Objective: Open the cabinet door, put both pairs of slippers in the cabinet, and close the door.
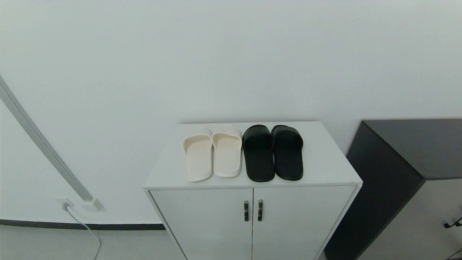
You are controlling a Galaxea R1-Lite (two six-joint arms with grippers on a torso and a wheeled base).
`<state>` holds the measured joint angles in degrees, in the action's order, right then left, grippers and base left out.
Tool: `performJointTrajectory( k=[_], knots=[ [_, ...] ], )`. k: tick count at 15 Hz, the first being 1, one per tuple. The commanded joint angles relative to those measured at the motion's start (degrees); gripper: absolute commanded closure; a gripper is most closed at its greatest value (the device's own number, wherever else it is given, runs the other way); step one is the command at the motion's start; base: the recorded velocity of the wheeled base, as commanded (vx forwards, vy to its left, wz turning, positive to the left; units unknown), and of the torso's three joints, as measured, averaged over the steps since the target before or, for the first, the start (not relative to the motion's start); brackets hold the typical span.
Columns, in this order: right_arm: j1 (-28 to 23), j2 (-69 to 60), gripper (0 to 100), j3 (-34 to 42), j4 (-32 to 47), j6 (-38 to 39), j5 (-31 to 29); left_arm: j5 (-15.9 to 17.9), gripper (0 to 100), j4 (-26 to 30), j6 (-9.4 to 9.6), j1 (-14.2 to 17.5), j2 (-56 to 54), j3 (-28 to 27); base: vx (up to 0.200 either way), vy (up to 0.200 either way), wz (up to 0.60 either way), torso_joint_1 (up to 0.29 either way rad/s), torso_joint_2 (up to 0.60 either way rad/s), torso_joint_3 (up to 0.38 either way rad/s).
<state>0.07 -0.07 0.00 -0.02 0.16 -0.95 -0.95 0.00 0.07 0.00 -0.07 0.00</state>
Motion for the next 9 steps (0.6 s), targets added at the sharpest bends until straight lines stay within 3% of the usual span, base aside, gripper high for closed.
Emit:
performJointTrajectory(
  k=[1,7,8,9],
  knots=[
    [0.01,0.07,0,0.0,-0.06,0.19,0.07,0.07,100,0.0,0.01,0.0,0.07,0.0,0.0,0.0,0.0,0.0,0.0,0.0],
    [0.01,0.07,0,0.0,-0.24,-0.25,-0.28,-0.02,100,0.0,0.01,0.0,0.07,0.0,0.0,0.0,0.0,0.0,0.0,0.0],
    [0.01,1.92,0,-7.03,-2.96,1.42,-0.46,0.07,100,0.0,0.01,0.0,0.07,0.0,0.0,0.0,0.0,0.0,0.0,0.0],
    [1.33,9.57,0,-20.92,-2.17,9.51,-1.16,0.16,100,0.0,0.19,0.0,0.07,0.0,0.0,0.0,0.0,0.0,0.0,0.0]
  ],
)
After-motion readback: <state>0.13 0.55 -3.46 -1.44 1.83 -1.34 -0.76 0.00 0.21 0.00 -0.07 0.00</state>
